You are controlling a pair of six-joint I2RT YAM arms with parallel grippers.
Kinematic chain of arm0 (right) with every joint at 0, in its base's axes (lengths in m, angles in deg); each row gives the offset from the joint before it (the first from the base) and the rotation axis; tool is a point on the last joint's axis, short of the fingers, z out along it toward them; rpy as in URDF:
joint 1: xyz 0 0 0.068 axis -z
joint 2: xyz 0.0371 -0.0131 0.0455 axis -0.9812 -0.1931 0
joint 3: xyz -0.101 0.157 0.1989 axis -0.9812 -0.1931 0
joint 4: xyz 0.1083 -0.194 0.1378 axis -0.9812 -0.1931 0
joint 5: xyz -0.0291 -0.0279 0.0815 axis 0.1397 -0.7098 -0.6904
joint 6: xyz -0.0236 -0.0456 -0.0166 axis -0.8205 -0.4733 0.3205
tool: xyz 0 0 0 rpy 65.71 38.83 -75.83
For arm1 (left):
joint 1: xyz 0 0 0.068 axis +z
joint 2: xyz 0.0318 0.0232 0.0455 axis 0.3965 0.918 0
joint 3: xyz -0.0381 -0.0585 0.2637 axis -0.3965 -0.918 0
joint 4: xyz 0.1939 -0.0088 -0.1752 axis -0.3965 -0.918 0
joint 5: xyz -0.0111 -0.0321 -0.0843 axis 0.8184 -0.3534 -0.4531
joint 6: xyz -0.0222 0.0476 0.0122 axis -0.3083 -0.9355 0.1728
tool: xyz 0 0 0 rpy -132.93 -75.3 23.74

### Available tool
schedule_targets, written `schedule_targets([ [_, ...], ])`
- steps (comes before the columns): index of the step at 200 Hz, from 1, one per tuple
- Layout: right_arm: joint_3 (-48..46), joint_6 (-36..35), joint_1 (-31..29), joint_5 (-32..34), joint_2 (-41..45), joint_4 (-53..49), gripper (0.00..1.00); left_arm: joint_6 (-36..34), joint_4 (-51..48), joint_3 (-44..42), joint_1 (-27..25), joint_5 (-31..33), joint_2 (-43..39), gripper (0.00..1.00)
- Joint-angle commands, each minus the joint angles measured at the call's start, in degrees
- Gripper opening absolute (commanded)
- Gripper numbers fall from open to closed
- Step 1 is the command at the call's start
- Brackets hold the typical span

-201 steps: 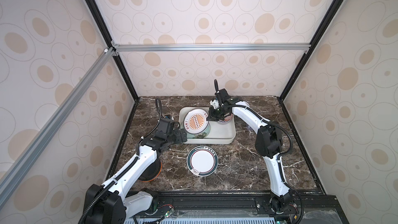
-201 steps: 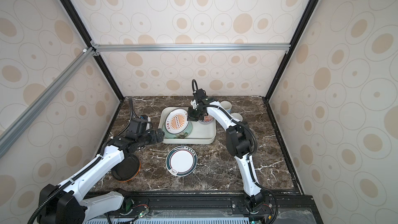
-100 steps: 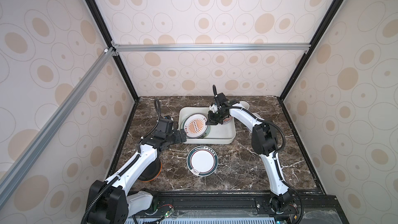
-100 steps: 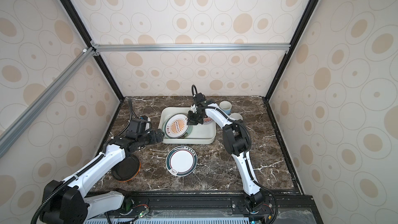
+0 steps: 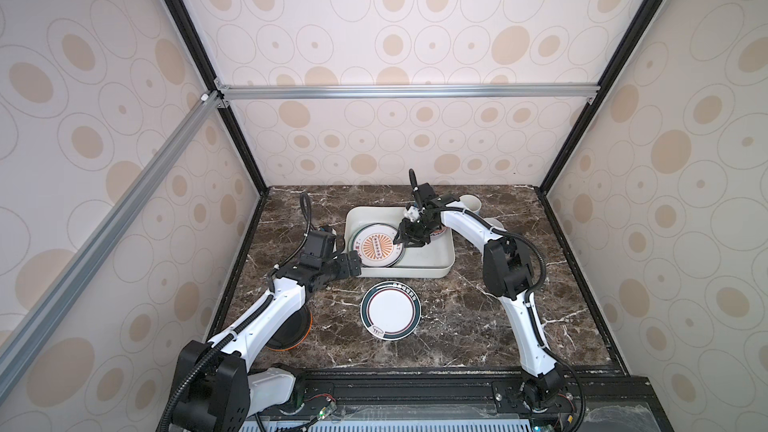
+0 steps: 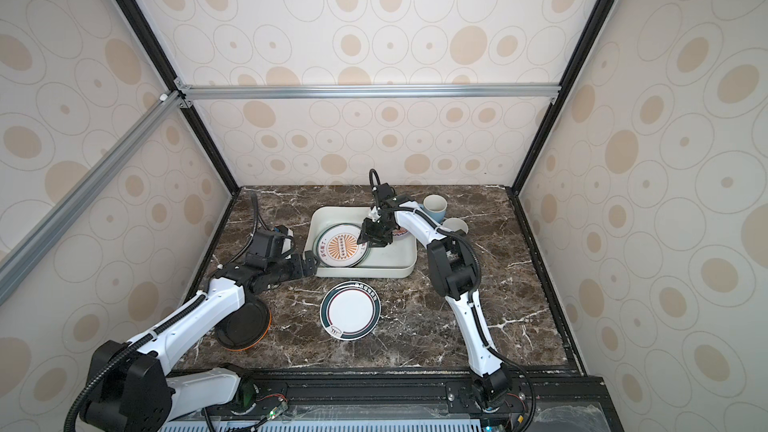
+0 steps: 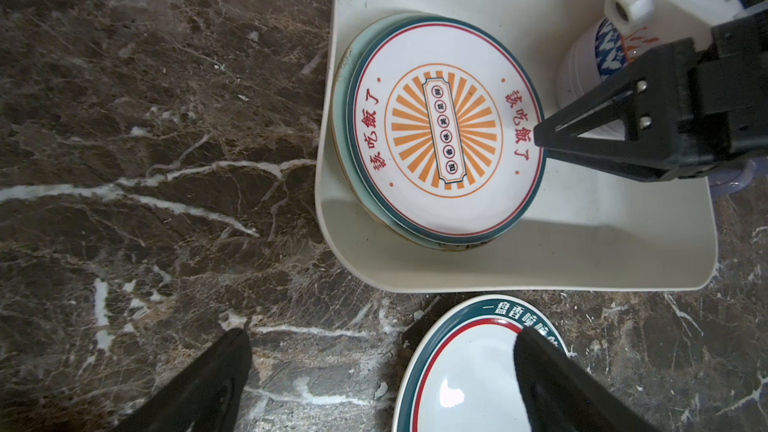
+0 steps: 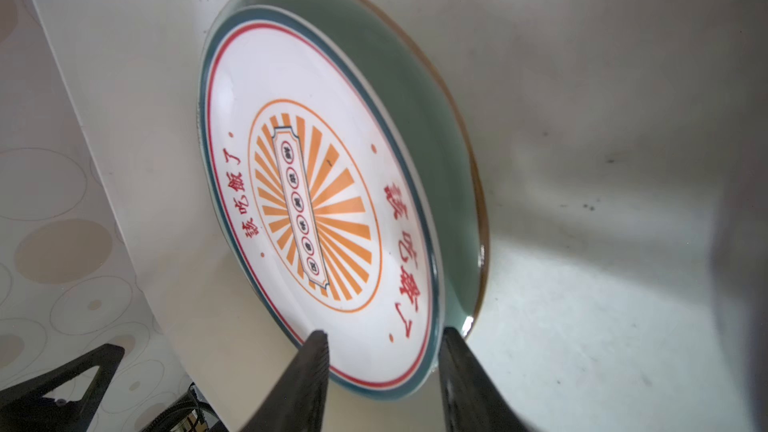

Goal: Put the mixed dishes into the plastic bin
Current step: 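Lay the sunburst plate on the green plate and open the right gripper, then move the right gripper to the green-rimmed plate and grip its rim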

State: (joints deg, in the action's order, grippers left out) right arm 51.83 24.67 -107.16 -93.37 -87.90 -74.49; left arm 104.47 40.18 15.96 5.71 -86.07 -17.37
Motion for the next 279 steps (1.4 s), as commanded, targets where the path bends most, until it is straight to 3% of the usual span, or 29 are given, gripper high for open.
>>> schedule_targets([
  [1,-1.5,-1.8,-0.4,2.2,3.9,-3.1,0.46,-0.9,0.8,-0.4,0.6,-0.7,-0.2,0.99],
  [89,-9.6,-4.3,-2.9,7.4,14.2,-4.6,0.45,-0.4,0.8,-2.8,0.7,-1.6,-1.5,0.99],
  [128,-25.4,-2.8,-4.3,8.7,27.4,0.2,0.45,3.6,2.2,-7.5,-0.2,-4.4,-4.6,0.88],
  [163,-42.8,-0.2,-5.3,9.1,37.7,6.8,0.46,7.4,3.4,-13.4,-5.9,-3.8,-8.3,0.74],
  [198,-53.4,2.0,-7.6,9.2,43.0,11.0,0.44,12.5,6.4,-18.6,-15.0,-0.9,-8.2,0.60],
  [230,-60.8,3.7,-9.0,9.9,46.5,14.5,0.44,16.6,9.7,-21.2,-22.3,3.2,-6.6,0.56],
  [279,-67.7,4.7,-8.9,10.5,49.3,18.8,0.44,17.2,10.9,-22.0,-24.9,6.7,-4.3,0.41],
])
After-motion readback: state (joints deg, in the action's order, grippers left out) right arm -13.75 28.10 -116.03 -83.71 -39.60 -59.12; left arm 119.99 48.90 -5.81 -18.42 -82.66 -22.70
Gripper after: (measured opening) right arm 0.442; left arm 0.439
